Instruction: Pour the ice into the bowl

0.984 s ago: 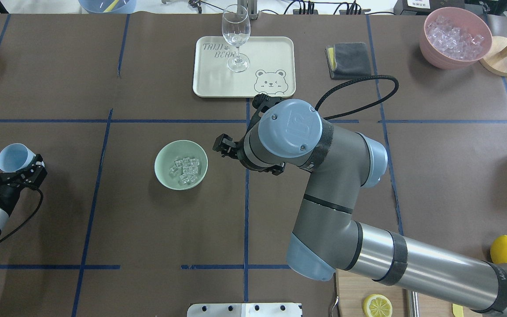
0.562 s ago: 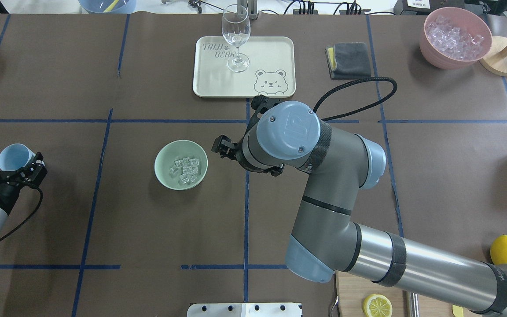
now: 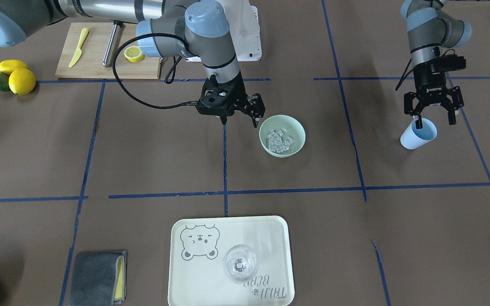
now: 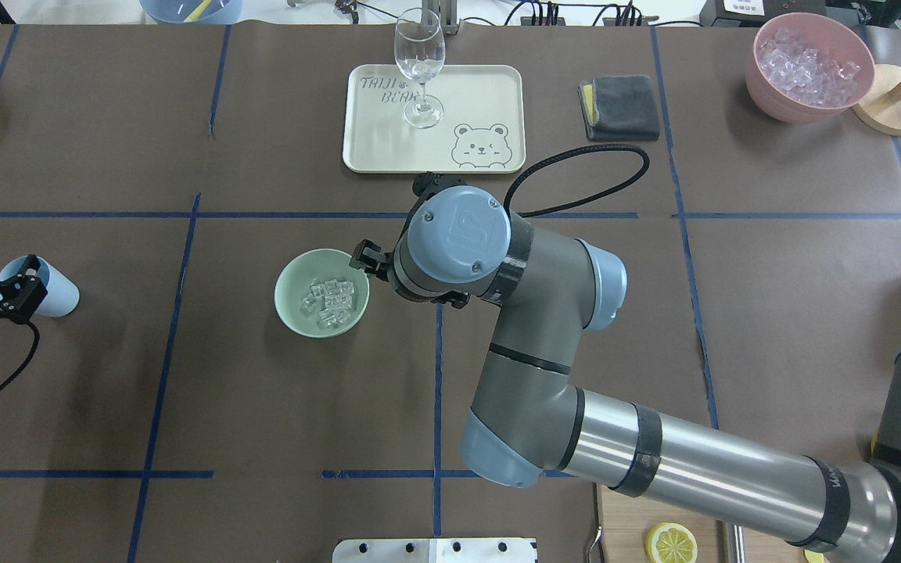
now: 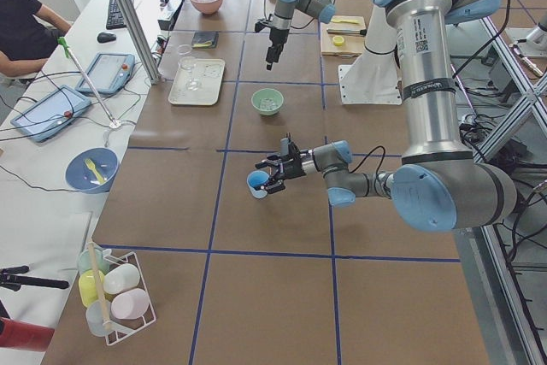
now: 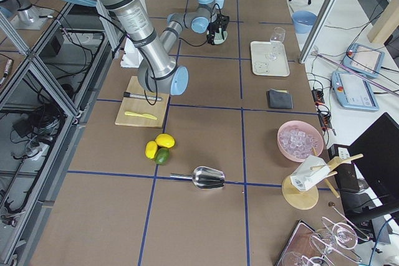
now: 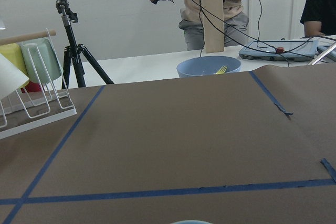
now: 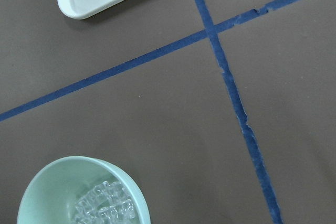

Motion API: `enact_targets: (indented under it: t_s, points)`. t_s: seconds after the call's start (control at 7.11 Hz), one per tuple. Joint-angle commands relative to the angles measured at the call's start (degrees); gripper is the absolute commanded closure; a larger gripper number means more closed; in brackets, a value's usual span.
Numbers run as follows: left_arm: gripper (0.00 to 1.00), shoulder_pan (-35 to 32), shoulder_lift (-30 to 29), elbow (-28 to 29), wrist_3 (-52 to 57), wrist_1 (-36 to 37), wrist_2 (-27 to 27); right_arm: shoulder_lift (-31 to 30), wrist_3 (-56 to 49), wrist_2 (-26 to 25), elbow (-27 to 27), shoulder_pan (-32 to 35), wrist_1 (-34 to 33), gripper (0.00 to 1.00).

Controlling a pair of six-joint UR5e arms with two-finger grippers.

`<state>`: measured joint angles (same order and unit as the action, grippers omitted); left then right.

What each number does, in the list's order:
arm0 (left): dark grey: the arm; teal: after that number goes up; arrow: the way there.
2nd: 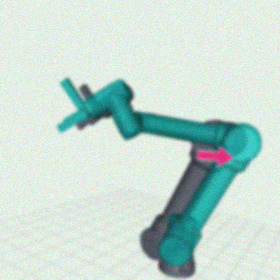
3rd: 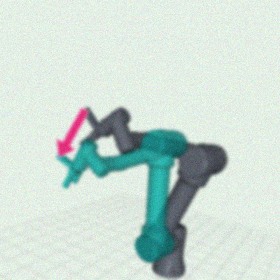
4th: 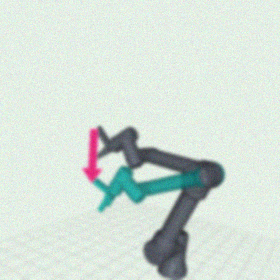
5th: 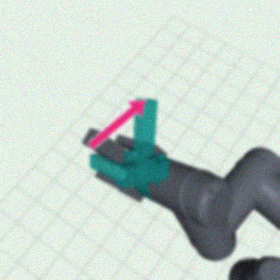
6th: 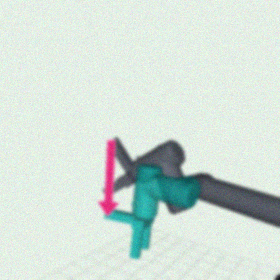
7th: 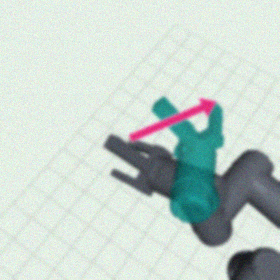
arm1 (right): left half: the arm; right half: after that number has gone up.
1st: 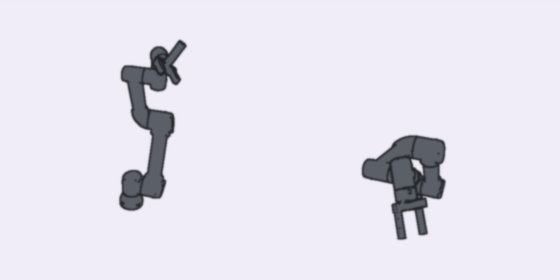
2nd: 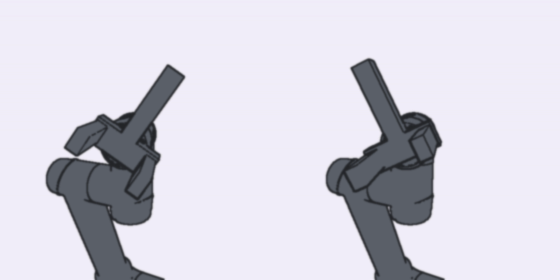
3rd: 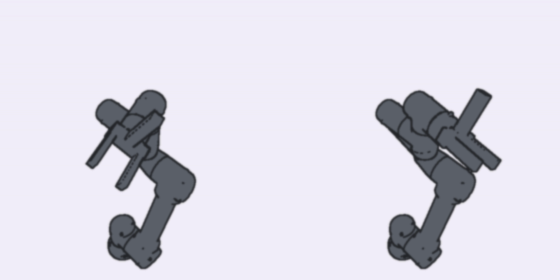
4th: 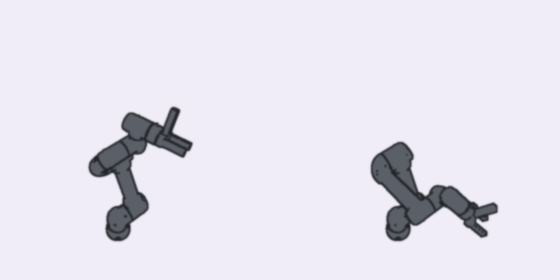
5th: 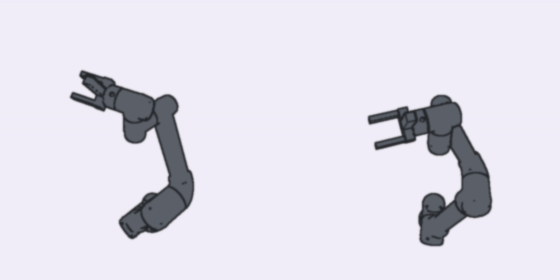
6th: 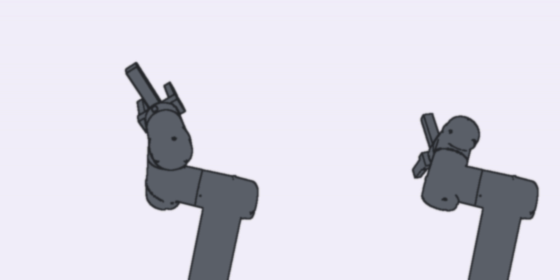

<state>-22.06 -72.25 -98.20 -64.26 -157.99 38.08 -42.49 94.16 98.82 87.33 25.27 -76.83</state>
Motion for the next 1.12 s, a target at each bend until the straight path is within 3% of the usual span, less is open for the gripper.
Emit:
enact_targets:
  t_s: [0.0,0.28,0.56,0.84,0.98]
  points:
    - [0.0,-4.98,0.27,-4.26,7.01,-0.04,3.56,3.97,0.06,-0.2,-5.74,-1.0,0.89,0.0]
    - [0.0,-10.52,0.18,-7.08,13.52,0.05,9.34,6.36,-0.03,-1.16,-10.92,-1.88,2.2,0.0]
    - [0.0,-17.28,0.0,-8.41,20.99,0.66,19.26,6.45,-0.03,-2.93,-13.23,-3.2,4.41,0.05]
    - [0.0,-21.08,-0.61,-8.24,23.12,3.38,27.97,6.36,0.06,-2.93,-13.23,-3.64,4.41,0.52]
    - [0.0,-23.79,-0.79,-8.24,28.35,4.09,30.1,6.36,-0.38,-2.93,-13.15,-3.65,4.41,0.89]
